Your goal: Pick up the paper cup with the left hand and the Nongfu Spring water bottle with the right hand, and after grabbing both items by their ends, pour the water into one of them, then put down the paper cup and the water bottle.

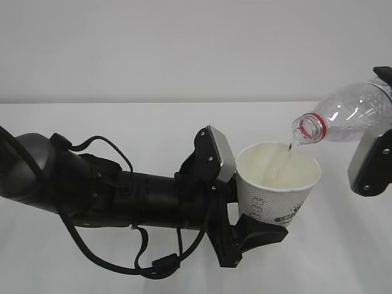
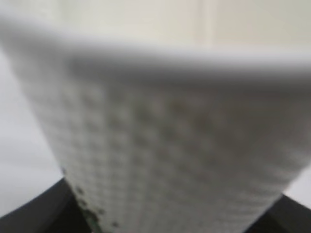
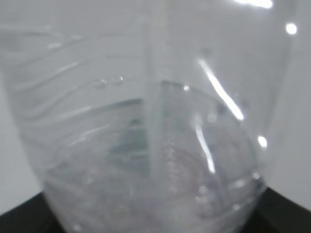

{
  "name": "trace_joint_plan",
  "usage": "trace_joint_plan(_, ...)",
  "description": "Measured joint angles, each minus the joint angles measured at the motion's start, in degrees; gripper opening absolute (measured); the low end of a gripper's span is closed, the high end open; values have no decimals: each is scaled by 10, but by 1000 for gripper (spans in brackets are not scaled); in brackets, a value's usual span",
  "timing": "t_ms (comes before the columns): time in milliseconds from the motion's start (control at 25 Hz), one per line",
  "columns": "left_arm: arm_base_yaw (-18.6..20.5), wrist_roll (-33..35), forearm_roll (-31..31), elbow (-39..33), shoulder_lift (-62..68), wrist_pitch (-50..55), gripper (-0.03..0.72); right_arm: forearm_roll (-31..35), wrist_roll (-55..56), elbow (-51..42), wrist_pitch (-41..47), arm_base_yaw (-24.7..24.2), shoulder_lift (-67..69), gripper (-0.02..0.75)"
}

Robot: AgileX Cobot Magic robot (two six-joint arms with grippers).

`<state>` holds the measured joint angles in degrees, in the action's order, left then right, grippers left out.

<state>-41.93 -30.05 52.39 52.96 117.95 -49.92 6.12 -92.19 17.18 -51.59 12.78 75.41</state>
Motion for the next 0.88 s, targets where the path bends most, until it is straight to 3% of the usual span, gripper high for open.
trace_joint_plan(880, 0, 0, 0, 0, 0, -8, 516, 0, -1, 0, -3, 0, 0, 494)
